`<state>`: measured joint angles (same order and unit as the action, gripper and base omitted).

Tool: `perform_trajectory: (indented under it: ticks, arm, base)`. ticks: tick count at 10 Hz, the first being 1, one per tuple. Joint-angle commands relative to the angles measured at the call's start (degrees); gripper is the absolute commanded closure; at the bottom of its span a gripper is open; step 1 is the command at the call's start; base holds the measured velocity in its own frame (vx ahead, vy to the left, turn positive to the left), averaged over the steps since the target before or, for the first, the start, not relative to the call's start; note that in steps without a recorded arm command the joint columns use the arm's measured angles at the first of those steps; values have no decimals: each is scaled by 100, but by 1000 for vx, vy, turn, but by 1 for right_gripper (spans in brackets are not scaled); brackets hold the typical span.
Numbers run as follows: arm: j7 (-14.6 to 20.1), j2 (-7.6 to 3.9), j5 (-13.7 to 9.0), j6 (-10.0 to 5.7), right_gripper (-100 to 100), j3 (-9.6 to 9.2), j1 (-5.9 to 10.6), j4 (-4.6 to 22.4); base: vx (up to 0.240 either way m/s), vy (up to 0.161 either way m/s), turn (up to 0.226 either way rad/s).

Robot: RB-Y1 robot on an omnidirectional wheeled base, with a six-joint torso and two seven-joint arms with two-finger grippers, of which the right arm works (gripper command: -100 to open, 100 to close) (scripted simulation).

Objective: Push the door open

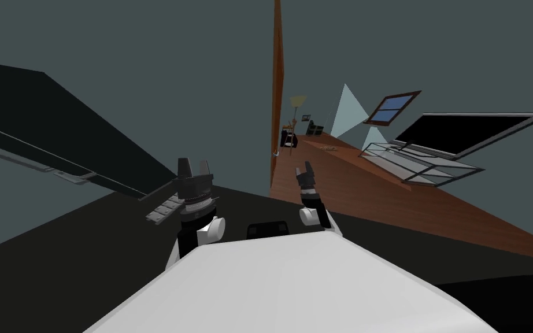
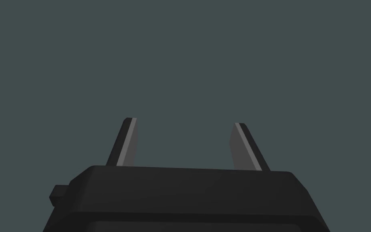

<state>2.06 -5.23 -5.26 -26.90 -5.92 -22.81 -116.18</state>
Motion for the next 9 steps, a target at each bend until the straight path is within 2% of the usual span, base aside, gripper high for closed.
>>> perform_trajectory:
  ticks: [1,7,9]
  arm:
    - [-64,-50,-115,-63,-100,-69,59,183]
    - [-343,-174,-530,-307,-100,-398,274,894]
    - [-416,-204,-639,-371,-100,-484,330,1081]
  base:
    - [142,-159,205]
    - [157,-168,232]
    - [93,-129,161]
